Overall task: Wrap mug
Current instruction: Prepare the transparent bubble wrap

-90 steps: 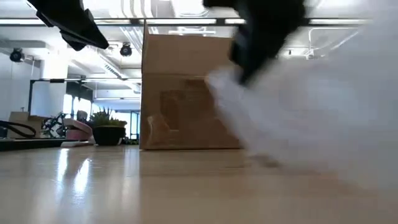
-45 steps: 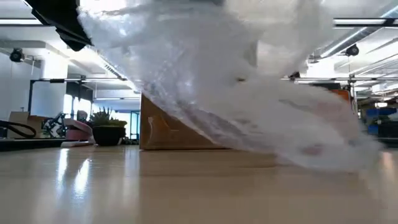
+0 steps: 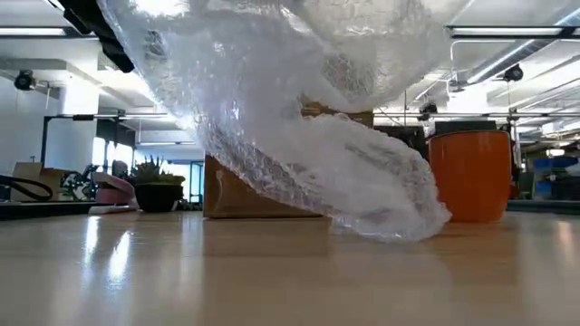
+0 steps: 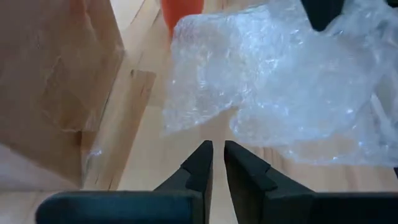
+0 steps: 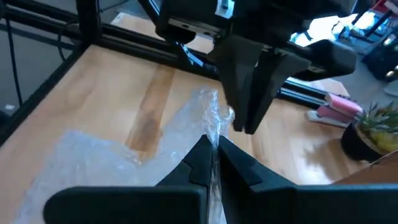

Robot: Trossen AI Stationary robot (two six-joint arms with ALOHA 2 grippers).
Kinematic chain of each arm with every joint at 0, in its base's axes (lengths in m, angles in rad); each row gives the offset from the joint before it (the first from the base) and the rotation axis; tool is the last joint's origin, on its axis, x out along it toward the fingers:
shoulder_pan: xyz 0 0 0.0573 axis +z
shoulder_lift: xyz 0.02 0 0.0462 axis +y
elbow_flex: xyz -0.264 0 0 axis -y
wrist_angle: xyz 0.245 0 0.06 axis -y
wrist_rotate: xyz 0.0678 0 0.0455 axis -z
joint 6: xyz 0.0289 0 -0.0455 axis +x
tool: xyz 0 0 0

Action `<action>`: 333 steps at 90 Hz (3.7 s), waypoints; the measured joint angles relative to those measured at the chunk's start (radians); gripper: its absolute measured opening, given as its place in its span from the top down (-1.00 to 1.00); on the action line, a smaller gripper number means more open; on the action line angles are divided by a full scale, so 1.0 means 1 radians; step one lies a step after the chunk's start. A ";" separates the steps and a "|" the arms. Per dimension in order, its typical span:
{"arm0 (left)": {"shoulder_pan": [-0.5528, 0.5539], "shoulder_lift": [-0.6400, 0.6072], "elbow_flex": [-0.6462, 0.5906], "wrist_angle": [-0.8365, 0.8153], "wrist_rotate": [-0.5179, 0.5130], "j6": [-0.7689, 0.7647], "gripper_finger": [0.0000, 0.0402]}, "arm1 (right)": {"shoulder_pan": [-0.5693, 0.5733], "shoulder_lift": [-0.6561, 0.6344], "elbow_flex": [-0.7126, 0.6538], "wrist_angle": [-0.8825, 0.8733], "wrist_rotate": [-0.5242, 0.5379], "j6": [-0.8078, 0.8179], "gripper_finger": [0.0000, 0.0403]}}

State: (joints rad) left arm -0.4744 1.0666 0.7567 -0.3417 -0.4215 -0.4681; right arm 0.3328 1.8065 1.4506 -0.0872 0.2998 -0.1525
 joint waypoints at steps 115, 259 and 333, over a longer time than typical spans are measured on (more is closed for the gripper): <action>-0.043 0.237 0.114 0.200 -0.032 0.021 0.11 | 0.000 0.002 0.000 -0.035 0.033 -0.024 1.00; -0.069 0.164 0.135 0.115 -0.009 -0.014 1.00 | 0.079 -0.060 -0.367 0.026 -0.070 0.308 0.11; -0.149 0.055 0.333 -0.250 -0.038 0.004 1.00 | 0.063 -0.029 -0.409 -0.056 -0.120 0.425 0.46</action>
State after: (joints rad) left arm -0.6231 1.1214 1.0896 -0.5914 -0.4591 -0.4644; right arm 0.3958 1.7779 1.0419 -0.1433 0.1799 0.2728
